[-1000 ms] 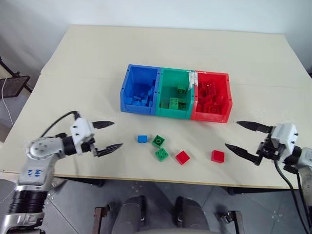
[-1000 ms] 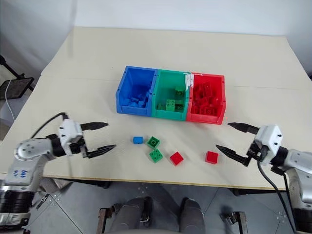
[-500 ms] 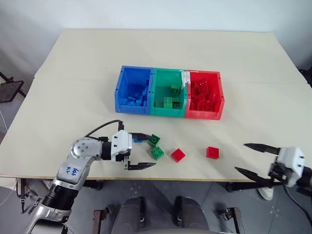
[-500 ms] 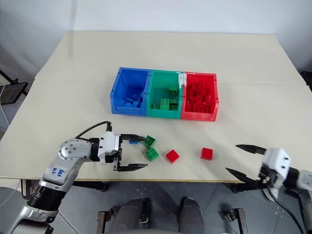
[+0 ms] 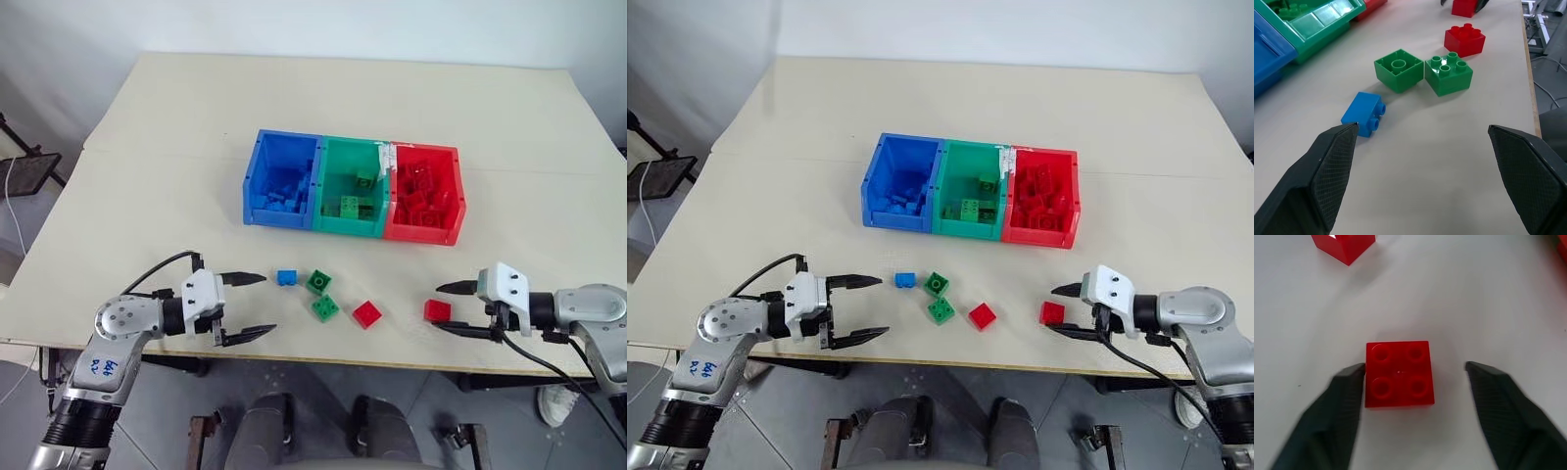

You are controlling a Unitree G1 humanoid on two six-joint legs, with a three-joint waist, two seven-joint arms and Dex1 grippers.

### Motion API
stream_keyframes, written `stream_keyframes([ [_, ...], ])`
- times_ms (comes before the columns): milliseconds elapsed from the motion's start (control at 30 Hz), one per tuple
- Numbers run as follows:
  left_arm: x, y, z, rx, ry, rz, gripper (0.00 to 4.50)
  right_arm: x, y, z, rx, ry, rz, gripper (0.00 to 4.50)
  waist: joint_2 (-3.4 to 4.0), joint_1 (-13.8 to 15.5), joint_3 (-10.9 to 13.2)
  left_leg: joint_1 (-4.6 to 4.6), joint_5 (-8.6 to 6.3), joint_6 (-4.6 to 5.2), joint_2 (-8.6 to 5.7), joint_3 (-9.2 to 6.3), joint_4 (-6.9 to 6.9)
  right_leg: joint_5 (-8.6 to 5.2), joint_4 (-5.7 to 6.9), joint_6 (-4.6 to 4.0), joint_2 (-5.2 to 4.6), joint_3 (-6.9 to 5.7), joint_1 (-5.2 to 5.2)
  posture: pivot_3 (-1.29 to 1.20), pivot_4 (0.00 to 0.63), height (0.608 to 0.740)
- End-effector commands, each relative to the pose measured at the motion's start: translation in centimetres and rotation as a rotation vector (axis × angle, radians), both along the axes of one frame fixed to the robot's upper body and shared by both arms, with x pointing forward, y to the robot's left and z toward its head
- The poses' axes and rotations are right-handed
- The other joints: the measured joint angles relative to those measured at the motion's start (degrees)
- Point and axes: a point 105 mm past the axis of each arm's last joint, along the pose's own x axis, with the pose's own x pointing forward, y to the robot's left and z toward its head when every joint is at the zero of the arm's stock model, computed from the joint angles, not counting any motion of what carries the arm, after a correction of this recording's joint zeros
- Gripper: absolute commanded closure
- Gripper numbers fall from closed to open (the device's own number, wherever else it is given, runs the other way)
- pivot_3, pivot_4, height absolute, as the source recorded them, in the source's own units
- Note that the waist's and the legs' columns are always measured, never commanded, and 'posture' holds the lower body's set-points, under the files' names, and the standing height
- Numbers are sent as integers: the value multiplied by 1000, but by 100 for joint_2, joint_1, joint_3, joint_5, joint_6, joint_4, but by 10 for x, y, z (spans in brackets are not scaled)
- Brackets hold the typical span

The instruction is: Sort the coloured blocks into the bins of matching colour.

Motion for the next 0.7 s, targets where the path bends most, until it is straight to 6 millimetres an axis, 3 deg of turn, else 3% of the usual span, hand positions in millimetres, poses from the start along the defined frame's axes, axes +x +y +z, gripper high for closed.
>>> stream_keyframes([
  [33,-4,-5,14,-32,-54,-15,0,2,-1,4,2,-18,6,2638,0,-19,0,0,0,0,0,2,-1,0,-2,0,0,1,0,0,150,740],
  [67,-6,-6,13,-26,-45,-32,0,2,0,3,2,-21,8,2992,0,-25,0,0,-1,0,0,2,-2,0,-1,0,2,0,0,0,150,740],
  [200,-9,-9,16,-40,-39,-40,0,6,3,11,50,-62,6,3051,0,-42,0,2,-1,-1,2,4,-3,0,19,1,4,0,0,0,150,740],
  [400,-2,-7,30,-122,-51,31,0,28,19,53,263,-173,-63,3051,1,-53,1,4,0,-2,6,7,1,0,17,0,8,5,0,0,150,740],
  [567,15,3,40,-208,-72,212,0,99,22,105,347,-369,-317,3051,4,-116,2,3,-1,-3,5,12,5,0,18,0,7,12,-3,0,150,740],
  [700,20,7,48,-263,-81,276,0,134,23,119,315,-469,-412,3051,4,-153,2,2,1,-6,4,1,-4,0,40,0,6,1,-8,0,150,740],
])
